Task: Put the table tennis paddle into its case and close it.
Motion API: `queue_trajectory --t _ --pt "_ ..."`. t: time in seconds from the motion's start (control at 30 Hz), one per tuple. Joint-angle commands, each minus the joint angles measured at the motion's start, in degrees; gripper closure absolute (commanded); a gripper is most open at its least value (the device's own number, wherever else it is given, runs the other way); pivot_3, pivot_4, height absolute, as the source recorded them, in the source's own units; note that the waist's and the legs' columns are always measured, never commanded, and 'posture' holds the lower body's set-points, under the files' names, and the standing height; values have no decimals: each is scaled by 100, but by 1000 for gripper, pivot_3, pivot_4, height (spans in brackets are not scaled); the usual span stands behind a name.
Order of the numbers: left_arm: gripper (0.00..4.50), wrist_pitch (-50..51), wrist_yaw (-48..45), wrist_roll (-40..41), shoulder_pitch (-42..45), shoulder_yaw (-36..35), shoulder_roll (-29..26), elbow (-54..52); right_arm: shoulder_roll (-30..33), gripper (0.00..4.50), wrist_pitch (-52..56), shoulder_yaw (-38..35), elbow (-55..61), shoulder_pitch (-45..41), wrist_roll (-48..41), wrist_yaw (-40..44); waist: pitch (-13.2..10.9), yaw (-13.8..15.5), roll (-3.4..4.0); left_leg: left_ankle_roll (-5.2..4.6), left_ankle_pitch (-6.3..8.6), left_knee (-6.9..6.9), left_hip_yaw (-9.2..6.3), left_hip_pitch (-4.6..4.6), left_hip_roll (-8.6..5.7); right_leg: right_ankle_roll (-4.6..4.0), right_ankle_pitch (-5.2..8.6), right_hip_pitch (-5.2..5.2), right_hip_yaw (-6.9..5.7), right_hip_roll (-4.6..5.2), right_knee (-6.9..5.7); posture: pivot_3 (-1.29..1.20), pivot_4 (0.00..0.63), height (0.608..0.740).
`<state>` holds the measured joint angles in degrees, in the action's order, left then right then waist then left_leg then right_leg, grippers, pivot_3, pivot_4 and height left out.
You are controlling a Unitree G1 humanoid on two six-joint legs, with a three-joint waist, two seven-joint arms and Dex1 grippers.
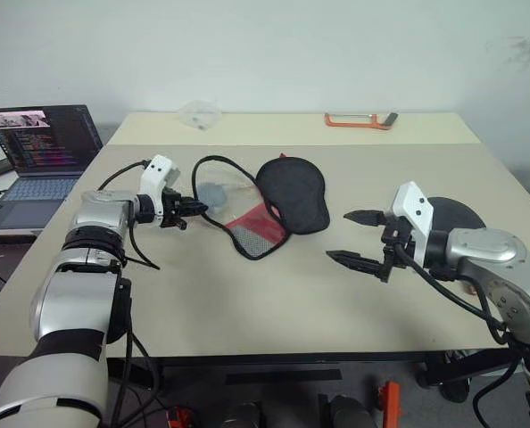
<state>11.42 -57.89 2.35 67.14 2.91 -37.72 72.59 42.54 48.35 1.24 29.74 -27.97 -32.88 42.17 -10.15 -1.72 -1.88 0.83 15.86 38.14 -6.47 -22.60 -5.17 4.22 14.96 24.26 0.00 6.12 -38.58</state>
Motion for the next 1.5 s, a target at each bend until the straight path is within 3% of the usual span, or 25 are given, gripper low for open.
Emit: queue_trajectory --t 0.03,0.13,0.2,0.37,0.67,1.0,1.13,1.27,1.5 --pt "1616 -189 72 -99 137 -149 -123 17 -33 0 49 -96 208 -35 -120 -46 0 -1 0 0 0 0 0 -1 0 0 0 1 -1 0 -1 0 150 740" --pt "506 -287 186 -243 -9 -125 -291 24 -85 0 113 -120 217 -50 -170 -63 0 -14 0 0 0 0 0 -1 0 0 0 1 -2 0 -2 0 150 740" --pt "48 -373 231 -350 -127 -95 -404 21 -118 0 148 -130 223 -60 -202 -89 0 -27 0 0 0 0 1 0 1 0 0 2 -1 0 -3 0 150 740" --pt "48 -653 -95 -579 -649 10 -776 -161 -244 0 184 -112 151 -149 -290 -163 0 -48 0 0 0 -2 3 4 2 0 0 4 2 -1 -7 0 150 740" --pt "48 -707 48 -294 -976 -514 -1023 -453 -618 0 190 -38 -127 -438 -286 -326 2 -6 -5 -2 0 16 -12 -5 0 0 0 2 -14 2 -18 0 150 740" --pt "48 -561 -1455 -26 -1424 -595 -1270 -1034 -840 0 190 -7 -225 -563 -306 -380 3 -22 -5 -1 0 24 -12 -7 0 -1 0 3 -14 2 -26 0 150 740" --pt "48 -671 -537 -82 -1284 -817 -1557 -628 -1018 0 342 -223 -257 -598 -543 -506 3 -52 -5 -2 0 27 -13 -5 2 -1 0 4 -13 0 -33 0 150 740" --pt "48 -947 -255 -346 -1390 -618 -1655 -569 -1092 0 377 -242 -313 -639 -609 -597 3 -31 -5 -13 7 32 -15 -4 -1 -1 0 2 -13 2 -35 0 150 740" --pt "48 -457 -961 700 -1002 -1535 -1579 -632 -1426 0 16 -65 -1292 -1103 249 -1363 4 -17 -7 -14 8 62 -36 -19 -2 -2 -1 0 -35 1 -41 0 150 740"
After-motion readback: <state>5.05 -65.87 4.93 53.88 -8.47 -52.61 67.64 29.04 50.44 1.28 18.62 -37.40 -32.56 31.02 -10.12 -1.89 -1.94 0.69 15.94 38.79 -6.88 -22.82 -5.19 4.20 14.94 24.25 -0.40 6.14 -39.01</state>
